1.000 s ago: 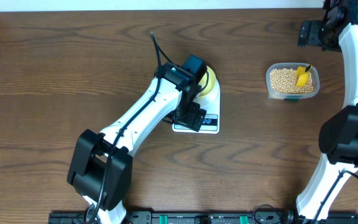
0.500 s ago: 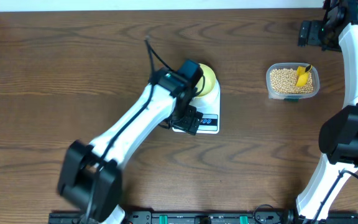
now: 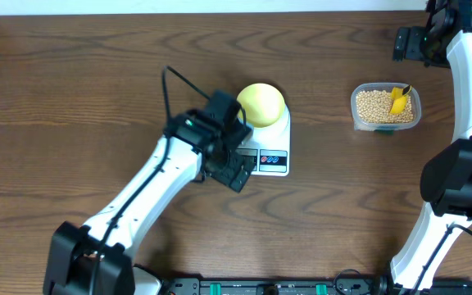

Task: Scoop item into bowl and weigh 50g on scale

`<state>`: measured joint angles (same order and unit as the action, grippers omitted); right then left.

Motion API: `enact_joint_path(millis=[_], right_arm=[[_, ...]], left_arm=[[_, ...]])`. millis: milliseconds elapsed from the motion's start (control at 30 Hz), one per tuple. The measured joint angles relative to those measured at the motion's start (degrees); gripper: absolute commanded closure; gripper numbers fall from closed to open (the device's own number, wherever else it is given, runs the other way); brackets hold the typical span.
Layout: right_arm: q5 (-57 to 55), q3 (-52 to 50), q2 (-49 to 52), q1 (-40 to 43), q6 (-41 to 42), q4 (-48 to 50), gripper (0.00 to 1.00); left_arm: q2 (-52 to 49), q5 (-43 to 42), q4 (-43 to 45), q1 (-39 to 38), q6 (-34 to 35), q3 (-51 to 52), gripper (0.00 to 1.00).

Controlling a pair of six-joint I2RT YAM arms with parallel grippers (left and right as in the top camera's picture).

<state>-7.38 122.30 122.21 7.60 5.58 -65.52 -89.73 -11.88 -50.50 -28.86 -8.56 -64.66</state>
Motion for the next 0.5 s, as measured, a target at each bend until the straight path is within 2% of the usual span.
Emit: enact_joint_path(millis=[167,500], right_arm=[[0.0,0.0,0.0,0.0,0.0,0.0,0.01],[0.0,0.0,0.0,0.0,0.0,0.0,0.01]], left_arm=[[-0.1,-0.3,7.4,0.0,-3.2,5.9,0.02],[-0.5,-0.3,10.2,0.0,-14.5,7.0,0.02]])
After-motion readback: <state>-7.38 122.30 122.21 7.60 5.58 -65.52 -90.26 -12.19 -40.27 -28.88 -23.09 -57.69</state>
